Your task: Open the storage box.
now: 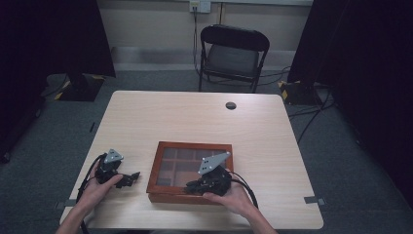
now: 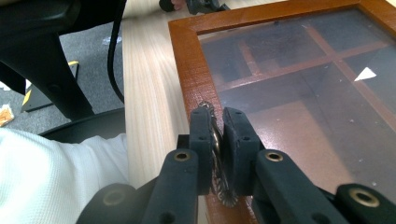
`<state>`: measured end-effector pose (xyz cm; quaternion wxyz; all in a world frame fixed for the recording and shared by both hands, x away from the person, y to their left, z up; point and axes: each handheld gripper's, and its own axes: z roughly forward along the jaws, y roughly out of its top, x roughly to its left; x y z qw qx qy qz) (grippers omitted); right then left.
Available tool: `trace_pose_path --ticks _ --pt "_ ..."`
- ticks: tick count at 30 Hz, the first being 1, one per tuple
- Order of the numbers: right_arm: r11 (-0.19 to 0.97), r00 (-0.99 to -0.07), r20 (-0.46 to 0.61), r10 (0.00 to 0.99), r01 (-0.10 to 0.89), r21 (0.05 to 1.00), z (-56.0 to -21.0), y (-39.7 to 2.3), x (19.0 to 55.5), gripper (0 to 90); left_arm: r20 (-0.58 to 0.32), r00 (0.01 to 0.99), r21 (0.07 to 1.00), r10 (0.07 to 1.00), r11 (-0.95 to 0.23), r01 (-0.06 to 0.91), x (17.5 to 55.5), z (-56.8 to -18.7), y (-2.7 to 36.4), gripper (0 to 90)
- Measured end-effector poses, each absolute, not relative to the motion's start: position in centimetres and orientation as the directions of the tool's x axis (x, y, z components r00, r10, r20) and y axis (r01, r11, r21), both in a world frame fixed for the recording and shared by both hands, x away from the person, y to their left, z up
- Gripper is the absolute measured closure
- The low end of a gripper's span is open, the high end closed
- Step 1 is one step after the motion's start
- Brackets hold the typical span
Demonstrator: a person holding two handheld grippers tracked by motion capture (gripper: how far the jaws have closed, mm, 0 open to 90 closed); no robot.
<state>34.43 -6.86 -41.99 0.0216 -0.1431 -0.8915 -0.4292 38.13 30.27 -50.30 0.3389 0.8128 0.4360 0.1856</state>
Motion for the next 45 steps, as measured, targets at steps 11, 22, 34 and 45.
trace_pose_path --ticks 11,22,34,45 --pt "0.578 -0.961 0.155 0.23 0.263 0.773 -41.1 -7.0 34.6 83.0 0.006 0.551 0.713 0.834 -0.39 0.583 38.1 -50.3 30.3 0.1" --pt "0.579 -0.962 0.147 0.229 0.256 0.774 -40.5 -7.0 34.7 83.0 0.006 0.551 0.713 0.834 -0.39 0.583 38.1 -50.3 30.3 0.1" --pt "0.563 -0.962 0.144 0.233 0.254 0.786 -39.9 -7.2 34.9 83.0 0.006 0.551 0.713 0.834 -0.39 0.583 38.1 -50.3 30.3 0.1" --pt "0.561 -0.962 0.146 0.232 0.255 0.787 -39.3 -7.2 35.1 83.1 0.006 0.551 0.713 0.835 -0.39 0.583 38.1 -50.3 30.3 0.1"
